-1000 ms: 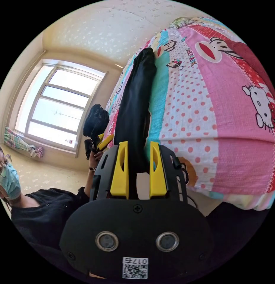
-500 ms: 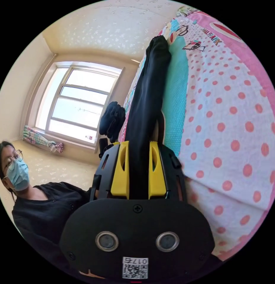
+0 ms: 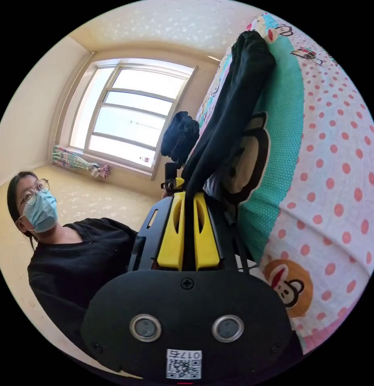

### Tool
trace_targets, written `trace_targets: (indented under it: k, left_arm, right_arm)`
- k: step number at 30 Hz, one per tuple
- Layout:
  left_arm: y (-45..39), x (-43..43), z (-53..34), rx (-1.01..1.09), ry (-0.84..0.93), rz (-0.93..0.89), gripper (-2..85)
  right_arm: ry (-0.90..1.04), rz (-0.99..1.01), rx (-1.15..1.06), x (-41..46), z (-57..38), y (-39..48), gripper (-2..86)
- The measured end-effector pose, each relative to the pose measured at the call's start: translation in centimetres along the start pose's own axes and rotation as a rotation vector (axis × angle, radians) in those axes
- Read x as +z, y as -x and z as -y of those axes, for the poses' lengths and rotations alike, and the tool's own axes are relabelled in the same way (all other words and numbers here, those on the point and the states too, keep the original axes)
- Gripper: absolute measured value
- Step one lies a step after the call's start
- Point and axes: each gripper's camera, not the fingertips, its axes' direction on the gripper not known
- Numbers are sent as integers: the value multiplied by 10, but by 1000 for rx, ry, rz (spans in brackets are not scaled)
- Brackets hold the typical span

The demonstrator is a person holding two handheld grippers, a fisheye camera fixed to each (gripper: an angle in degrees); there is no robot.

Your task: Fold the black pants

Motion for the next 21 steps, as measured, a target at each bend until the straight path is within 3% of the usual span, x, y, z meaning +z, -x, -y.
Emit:
trace_targets:
  k: [5,13,21]
  left_arm:
    - [-84,-45,-34,245,-69,-206,43]
    - [-310,-90,-41,764,-117,-173,42]
    - [-455,-99,-40,1013,-234,-179,41]
  right_arm:
    - [-23,139,-257,-27,-31,119,18]
    - [-90,57,-756,-78,-44,350,12]
    - [-230,79,-1027,-126,-53,500,13]
